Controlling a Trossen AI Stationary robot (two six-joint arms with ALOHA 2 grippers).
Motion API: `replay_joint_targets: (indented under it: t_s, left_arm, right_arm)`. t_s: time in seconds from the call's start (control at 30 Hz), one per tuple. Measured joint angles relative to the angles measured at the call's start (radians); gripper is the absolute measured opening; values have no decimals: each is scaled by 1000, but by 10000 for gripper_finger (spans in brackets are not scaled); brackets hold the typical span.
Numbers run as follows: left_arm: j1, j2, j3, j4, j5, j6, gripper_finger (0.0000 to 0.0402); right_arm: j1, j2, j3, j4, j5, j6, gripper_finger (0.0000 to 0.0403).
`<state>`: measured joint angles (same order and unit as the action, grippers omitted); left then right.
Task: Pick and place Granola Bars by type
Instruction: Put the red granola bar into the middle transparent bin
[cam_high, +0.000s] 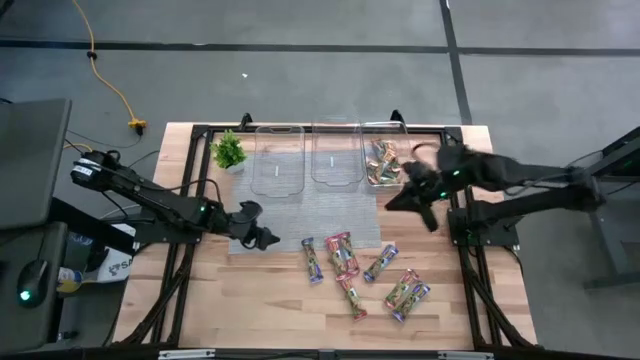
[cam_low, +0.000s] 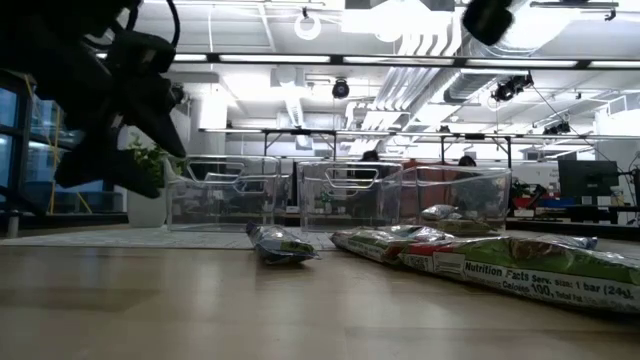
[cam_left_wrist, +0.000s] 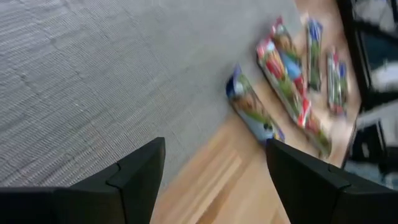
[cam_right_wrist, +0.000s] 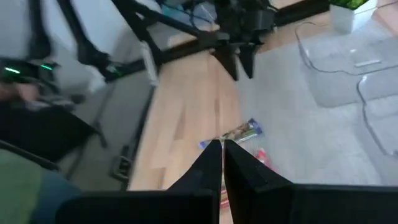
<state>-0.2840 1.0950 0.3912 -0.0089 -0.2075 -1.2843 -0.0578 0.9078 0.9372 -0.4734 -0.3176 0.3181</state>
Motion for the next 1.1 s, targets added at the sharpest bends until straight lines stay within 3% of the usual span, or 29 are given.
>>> replay_joint_targets:
  t_s: [0.13,0.23,0.3,0.37,0.53,0.77,0.9,1.1]
  left_arm:
    - [0,0,0,0,34,53,271]
    - [0,0,0,-3,37,59,271]
    - [0,0,0,-5,44,76,271]
    - [0,0,0,-11,56,94,271]
    - [1,0,0,-16,60,130,271]
    - [1,0,-1,-16,68,136,271]
    - [1,0,-1,-15,85,136,271]
    - [2,0,-1,-12,92,136,271]
  right_arm:
    - [133,182,156,-133,247,6,0]
    - [192,326,293,-326,445,178,0]
    - [213,410,358,-457,519,321,0]
    - [224,482,388,-523,523,425,0]
    - [240,629,390,-525,401,637,1]
    - [288,760,390,-432,366,698,6]
    - [291,800,390,-346,359,699,38]
    - [295,846,390,-310,370,720,120]
